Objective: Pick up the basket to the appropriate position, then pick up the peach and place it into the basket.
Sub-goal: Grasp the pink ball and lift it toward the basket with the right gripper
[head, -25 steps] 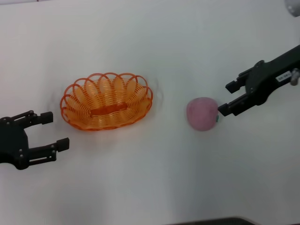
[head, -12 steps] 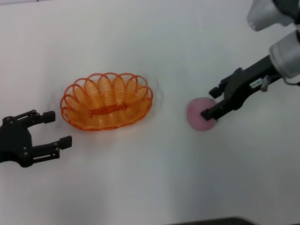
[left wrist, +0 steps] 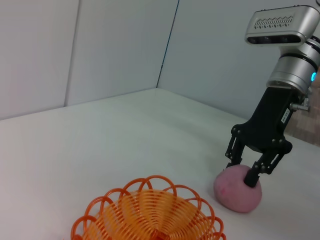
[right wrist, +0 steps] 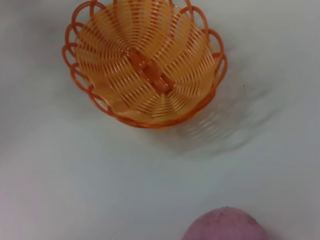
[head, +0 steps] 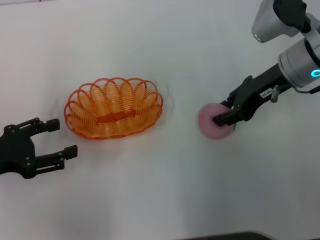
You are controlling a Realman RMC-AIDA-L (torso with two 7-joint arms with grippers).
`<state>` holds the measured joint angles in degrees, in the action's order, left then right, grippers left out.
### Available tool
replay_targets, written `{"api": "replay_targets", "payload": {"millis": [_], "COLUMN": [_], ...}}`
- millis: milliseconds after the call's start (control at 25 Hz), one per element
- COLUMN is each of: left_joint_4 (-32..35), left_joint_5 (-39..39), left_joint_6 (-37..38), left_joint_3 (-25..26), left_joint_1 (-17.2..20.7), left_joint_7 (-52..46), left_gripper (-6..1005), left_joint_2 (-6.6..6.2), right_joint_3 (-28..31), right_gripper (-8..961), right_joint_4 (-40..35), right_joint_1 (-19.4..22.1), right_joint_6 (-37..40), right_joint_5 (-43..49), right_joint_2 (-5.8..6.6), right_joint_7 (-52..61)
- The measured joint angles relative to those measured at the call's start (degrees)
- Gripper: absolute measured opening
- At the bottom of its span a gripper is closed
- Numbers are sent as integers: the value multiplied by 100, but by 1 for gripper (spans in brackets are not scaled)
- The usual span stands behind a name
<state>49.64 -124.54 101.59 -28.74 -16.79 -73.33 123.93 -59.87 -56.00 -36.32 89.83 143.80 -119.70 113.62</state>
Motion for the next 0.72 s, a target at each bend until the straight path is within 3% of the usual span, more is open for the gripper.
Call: {"api": "replay_targets", "payload": {"millis": [480,720], "left_joint_4": [10,48], "left_joint_5": [0,0], "left_joint_6": [58,135], "left_joint_3": [0,0], "left_joint_1": [-7,-9], "left_joint_7": [2,-23], "left_gripper": [837,836], "left_joint_2": [0,0], "right_joint_3": [-8,-7], "right_gripper": [196,152], "right_joint_4": [-41,-48], "right_joint_1": [-7,-15], "right_joint_6": [27,34], "right_joint_5": [-11,-10], "right_joint_2": [-5,-8], "right_joint_7": [28,42]}}
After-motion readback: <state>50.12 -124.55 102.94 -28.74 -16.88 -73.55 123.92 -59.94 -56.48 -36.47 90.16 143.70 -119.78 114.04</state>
